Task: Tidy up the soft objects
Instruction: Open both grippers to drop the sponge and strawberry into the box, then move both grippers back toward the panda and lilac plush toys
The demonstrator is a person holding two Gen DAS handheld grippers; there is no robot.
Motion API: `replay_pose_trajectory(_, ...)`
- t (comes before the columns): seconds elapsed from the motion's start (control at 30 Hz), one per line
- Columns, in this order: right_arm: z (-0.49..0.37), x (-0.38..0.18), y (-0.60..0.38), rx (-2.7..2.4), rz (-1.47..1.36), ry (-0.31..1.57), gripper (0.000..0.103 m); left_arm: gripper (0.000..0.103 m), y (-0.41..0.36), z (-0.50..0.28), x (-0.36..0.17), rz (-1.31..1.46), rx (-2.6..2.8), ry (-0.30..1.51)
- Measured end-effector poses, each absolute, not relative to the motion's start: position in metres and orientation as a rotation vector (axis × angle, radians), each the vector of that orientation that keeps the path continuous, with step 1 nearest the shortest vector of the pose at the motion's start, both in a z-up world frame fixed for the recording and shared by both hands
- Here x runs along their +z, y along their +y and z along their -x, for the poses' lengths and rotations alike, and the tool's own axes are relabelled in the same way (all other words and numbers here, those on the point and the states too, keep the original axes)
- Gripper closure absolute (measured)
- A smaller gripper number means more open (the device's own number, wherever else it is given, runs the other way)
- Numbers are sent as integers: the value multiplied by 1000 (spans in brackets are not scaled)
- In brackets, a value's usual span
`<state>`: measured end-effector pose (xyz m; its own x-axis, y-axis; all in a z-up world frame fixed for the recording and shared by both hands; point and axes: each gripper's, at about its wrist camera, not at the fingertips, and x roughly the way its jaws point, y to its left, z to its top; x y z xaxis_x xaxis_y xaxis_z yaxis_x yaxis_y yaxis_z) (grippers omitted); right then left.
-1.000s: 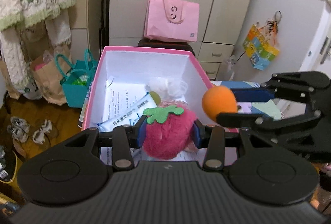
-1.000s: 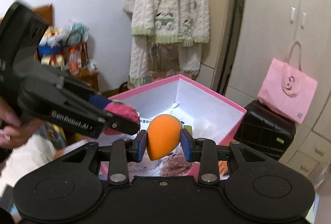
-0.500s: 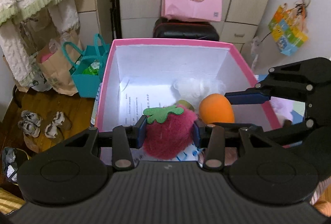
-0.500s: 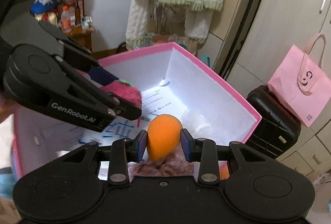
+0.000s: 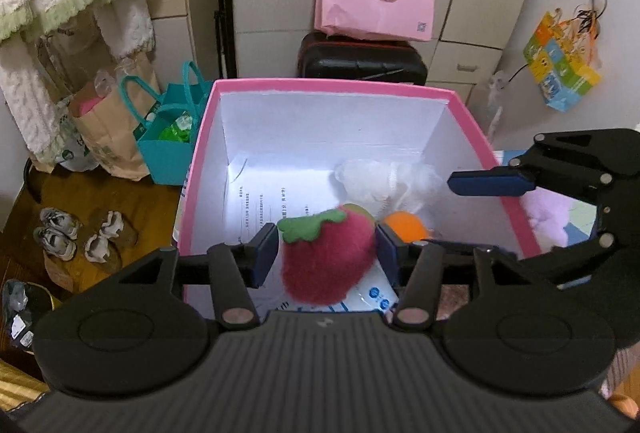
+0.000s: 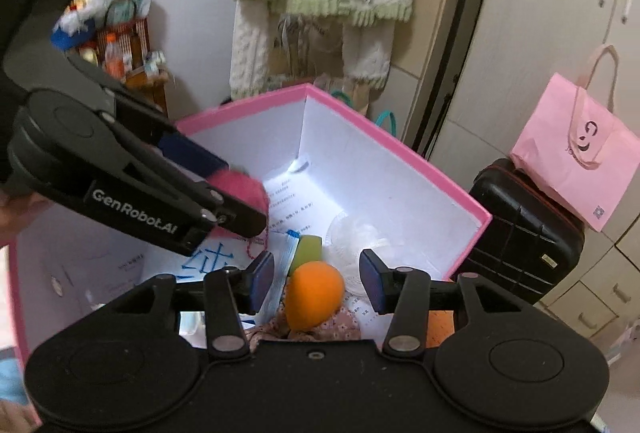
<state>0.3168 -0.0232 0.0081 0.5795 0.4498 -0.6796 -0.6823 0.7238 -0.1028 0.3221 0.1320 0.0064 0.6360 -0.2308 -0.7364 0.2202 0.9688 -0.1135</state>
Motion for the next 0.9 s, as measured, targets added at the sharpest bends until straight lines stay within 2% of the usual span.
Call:
replay_pose_trajectory(0.27, -276, 24, -52, 691, 271, 604, 50, 41, 139, -287, 25, 20, -275, 780)
replay_pose_trajectory(0.67, -222, 38, -68, 680, 270, 578, 50, 38, 137, -226, 47, -26, -322, 724)
replay_pose_trajectory(0.9, -194, 51, -83, 686, 242, 560, 45, 36, 130, -193, 62, -65, -397, 706)
